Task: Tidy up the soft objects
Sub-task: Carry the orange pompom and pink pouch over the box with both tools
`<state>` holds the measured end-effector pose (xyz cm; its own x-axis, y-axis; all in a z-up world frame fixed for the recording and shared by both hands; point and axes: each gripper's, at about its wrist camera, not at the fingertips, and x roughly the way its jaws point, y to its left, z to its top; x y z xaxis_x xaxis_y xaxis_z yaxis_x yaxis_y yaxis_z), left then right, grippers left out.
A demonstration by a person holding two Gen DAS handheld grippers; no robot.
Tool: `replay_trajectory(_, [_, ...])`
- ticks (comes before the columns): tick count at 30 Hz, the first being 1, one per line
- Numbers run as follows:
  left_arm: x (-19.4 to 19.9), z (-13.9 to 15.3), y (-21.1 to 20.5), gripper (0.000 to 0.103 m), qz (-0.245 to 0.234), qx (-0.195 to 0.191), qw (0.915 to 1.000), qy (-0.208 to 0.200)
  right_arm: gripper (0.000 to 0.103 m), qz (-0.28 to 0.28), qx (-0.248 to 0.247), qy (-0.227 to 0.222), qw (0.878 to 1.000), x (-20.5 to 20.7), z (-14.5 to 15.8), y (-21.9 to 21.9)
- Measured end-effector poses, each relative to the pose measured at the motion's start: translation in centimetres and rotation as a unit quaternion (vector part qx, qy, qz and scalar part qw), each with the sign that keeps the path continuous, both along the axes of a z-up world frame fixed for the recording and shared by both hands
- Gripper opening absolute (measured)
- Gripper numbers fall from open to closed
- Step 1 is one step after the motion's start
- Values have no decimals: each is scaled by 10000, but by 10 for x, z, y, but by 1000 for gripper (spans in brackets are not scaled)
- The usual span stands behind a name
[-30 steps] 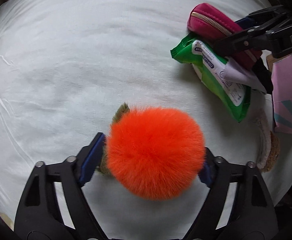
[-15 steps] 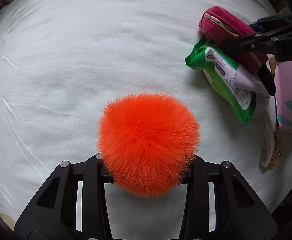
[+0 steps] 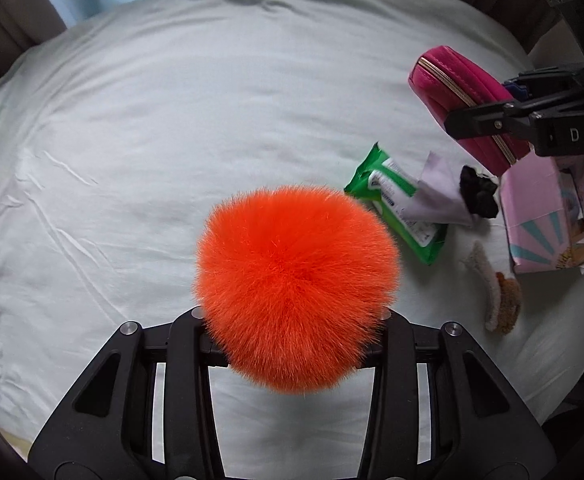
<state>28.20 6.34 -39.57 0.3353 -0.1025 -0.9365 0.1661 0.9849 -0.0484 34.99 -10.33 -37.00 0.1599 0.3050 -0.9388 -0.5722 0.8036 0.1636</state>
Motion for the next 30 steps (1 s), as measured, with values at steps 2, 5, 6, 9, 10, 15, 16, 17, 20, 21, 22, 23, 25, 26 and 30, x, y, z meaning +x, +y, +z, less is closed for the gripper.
replay_trajectory(2, [0,23,0,35,-53,11,9999,-157,40,-119,24,-104,9999,-9,16,-3])
replay_trajectory(5, [-10,52,-2,35,-119,-38,9992,-373,40,-400,119,-314,9986,-31,53,-15])
replay_trajectory(6, [-14,64,-1,36,-157,-55,9989,-449,40,-479,138,-368,9981,-37,62,-14])
replay_trajectory(9, [-26,94,-3,35,-297,-93,9971,-696,39,-784,218,-574,9950,-59,93,-25])
replay_trajectory(10, [-30,107,-5,35,-369,-121,9961,-791,39,-879,245,-626,9939,-66,101,-29])
replay_trajectory(15, [-45,153,-21,36,-644,-222,9914,-1120,39,-1524,324,-892,9838,-102,144,-63])
replay_trajectory(16, [-47,164,-27,36,-701,-257,9899,-1205,39,-1682,319,-931,9808,-109,152,-72])
replay_trajectory(17, [-49,172,-30,36,-731,-276,9889,-1267,39,-1786,320,-955,9788,-114,157,-78])
replay_trajectory(20, [-55,195,-47,36,-785,-352,9857,-1447,39,-2188,356,-1042,9695,-132,176,-106])
replay_trajectory(21, [-56,203,-54,35,-809,-376,9846,-1505,39,-2307,336,-1090,9663,-137,182,-115])
replay_trajectory(22, [-58,208,-60,36,-826,-387,9839,-1538,39,-2392,323,-1120,9640,-141,186,-122])
replay_trajectory(23, [-60,214,-69,36,-855,-401,9829,-1578,39,-2519,329,-1167,9601,-147,192,-136])
replay_trajectory(25, [-63,222,-85,36,-893,-413,9817,-1629,39,-2732,359,-1220,9535,-156,200,-160])
replay_trajectory(26, [-64,226,-96,36,-897,-426,9814,-1643,39,-2814,371,-1231,9509,-161,203,-169])
replay_trajectory(30, [-73,237,-143,36,-896,-494,9805,-1677,39,-3151,460,-1226,9400,-173,210,-220])
